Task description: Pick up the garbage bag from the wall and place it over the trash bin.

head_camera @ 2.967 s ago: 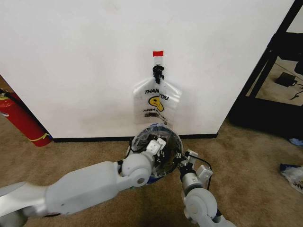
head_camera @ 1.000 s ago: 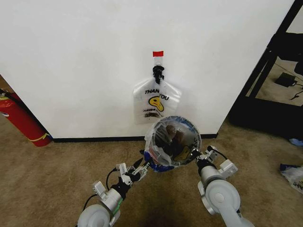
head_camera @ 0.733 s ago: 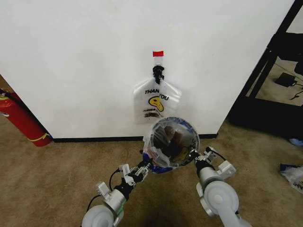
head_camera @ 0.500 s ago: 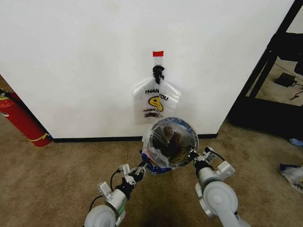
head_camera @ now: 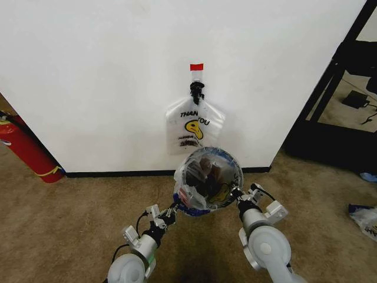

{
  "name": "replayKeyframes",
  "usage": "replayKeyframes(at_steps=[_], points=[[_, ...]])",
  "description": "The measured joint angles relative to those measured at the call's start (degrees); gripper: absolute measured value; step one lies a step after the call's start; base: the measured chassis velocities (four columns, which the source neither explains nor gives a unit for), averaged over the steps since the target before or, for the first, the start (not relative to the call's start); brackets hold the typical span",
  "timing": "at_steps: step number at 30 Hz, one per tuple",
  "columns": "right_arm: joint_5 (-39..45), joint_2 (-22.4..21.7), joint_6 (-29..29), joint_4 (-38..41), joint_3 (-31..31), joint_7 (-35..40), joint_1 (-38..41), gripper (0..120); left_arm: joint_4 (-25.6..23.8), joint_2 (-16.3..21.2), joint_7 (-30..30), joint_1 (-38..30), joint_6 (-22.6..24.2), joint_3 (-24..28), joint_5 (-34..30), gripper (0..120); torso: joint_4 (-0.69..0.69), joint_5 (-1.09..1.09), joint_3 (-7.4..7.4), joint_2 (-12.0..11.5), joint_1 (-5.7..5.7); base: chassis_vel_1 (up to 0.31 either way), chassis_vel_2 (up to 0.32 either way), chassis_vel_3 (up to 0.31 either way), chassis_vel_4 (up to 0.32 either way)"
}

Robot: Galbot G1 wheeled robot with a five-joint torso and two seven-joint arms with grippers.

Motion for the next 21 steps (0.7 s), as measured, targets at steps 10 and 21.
replayKeyframes(at_steps=[10, 21], points=[[-0.5, 1.0, -1.0, 1.1, -0.4, 0.0, -1.4, 0, 2.8, -1.1, 0.1, -1.0, -0.3, 0.6, 1.9, 0, 0.00, 0.00, 0.00, 0.0, 0.00, 0.000, 0.000, 0.000, 0.000], [-0.7, 2.4, -0.7, 0.3, 0.1, 0.0, -1.5, 0, -3.0, 0.3, 0.0, 2.6, -0.7, 0.1, 8.7, 11, 0.00, 0.02, 0.00, 0.0, 0.00, 0.000, 0.000, 0.000, 0.000]])
